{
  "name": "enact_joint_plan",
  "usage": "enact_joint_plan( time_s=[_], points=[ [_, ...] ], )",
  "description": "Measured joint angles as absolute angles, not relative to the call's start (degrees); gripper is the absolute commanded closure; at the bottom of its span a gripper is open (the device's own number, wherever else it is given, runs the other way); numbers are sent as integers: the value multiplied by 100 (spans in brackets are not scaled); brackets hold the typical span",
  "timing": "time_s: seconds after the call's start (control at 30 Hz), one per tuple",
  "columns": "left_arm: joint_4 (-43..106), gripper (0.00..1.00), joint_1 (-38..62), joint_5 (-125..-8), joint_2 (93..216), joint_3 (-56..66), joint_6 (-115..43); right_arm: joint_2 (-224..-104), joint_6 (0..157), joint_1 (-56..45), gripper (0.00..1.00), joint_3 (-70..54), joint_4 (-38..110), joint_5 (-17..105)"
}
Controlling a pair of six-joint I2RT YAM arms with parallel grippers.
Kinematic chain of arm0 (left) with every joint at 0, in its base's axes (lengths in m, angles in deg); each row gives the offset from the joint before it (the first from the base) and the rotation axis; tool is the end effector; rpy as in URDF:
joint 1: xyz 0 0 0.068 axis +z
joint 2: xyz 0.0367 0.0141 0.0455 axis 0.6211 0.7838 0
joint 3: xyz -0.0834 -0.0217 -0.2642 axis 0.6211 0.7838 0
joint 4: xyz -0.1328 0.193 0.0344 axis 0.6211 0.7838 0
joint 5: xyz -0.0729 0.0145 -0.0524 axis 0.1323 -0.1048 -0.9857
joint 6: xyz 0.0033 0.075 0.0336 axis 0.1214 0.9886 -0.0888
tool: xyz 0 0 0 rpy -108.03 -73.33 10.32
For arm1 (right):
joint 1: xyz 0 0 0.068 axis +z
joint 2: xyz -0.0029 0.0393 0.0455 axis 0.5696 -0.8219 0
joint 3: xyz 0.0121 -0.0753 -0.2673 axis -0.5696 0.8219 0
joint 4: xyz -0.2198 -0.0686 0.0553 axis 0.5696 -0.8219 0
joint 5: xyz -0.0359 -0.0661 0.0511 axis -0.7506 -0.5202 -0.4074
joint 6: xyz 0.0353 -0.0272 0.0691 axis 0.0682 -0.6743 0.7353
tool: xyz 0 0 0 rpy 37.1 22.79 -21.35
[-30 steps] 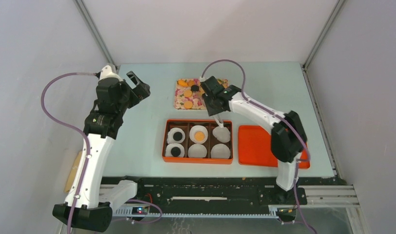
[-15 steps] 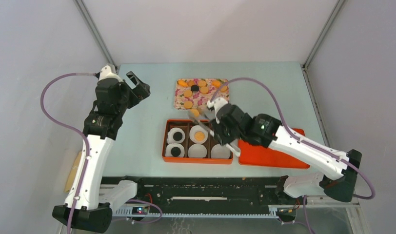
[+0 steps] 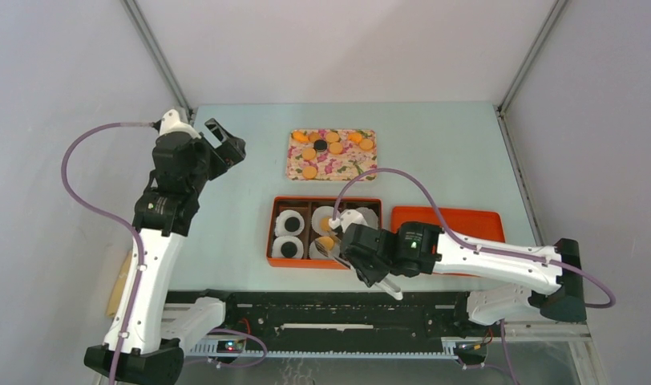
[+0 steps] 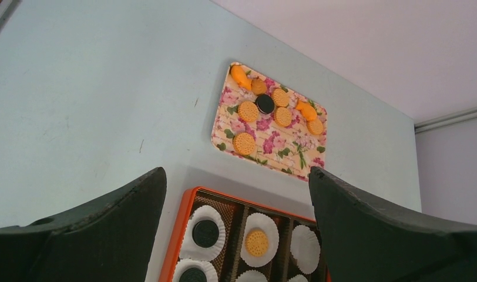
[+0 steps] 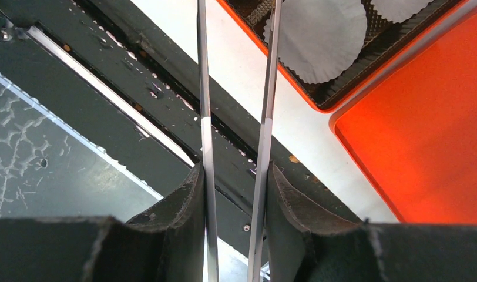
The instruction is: Pack the cookies
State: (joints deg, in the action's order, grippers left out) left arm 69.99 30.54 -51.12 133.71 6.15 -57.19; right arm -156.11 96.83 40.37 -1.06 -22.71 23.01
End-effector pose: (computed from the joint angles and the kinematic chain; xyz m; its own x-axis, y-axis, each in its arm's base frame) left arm 0.1938 -0.0179 0.4017 -0.2970 -0.5048 -0.8105 -0.1687 0.8632 -0.4758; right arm 0.0746 0.2161 0.2850 -0.5954 -0.6375 -0.4890 -0.7306 0.6828 -0.0006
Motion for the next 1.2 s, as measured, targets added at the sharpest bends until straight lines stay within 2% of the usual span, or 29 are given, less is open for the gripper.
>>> enact_joint_plan(
  time_s=[0.17, 0.2, 0.37, 0.43, 0.53, 0.93, 1.07, 1.2],
  points=[
    [7010, 5, 3054, -5108, 13273, 657, -5719, -15867, 9726, 4102, 90, -62, -2236, 2296],
    [7021, 5, 3054, -5106, 13266, 659, -5719, -15913, 9726, 4102, 86, -62, -2229, 2296],
    [7043, 5, 3054, -5097, 13260, 661, -5717, -16057, 9750, 4107, 50, -62, -2179, 2285],
    [7043, 4, 3054, -5097, 13260, 661, -5717, -16060, 9770, 4107, 43, -62, -2159, 2268],
    [7043, 4, 3054, -5095, 13260, 661, -5717, -16060, 9790, 4107, 39, -62, -2096, 2191],
    [7036, 4, 3054, -5101, 13260, 661, -5715, -16051, 9768, 3995, 48, -108, -1938, 1851],
    [7032, 4, 3054, -5121, 13260, 661, -5715, -16001, 9608, 3606, 56, -433, -1860, 1680],
    [7032, 4, 3054, -5121, 13262, 661, -5706, -15942, 9335, 3005, 57, -792, -1615, 1641]
  ],
)
